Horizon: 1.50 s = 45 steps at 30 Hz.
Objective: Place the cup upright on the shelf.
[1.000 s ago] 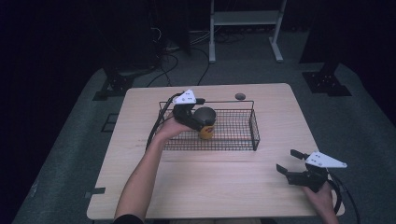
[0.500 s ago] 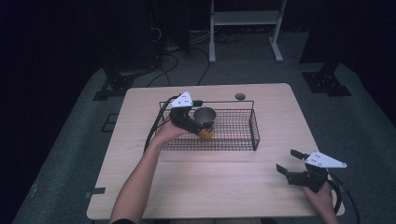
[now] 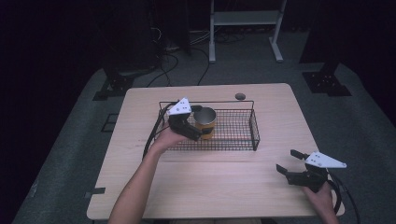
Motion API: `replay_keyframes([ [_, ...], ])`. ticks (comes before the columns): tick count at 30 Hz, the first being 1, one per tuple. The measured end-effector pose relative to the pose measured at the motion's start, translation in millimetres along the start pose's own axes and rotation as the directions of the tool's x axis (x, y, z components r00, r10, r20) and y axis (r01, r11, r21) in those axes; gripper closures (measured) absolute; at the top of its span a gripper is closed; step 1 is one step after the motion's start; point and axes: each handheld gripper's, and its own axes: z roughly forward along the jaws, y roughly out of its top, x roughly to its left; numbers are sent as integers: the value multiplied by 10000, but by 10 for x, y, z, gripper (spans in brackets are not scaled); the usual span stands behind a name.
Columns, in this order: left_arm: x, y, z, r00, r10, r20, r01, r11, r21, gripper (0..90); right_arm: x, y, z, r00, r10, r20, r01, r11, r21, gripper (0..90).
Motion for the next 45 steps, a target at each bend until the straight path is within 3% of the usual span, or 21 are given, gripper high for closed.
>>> replay_keyframes([
  [19,-118,-91,-100,9997,-248,-23,247,9994,-231,0,-2,0,0,10000,9,-1,-9,10000,2,133],
  [45,-344,-198,-293,9998,-168,134,175,9984,-532,0,-2,0,2,10000,14,9,-14,10000,19,133],
])
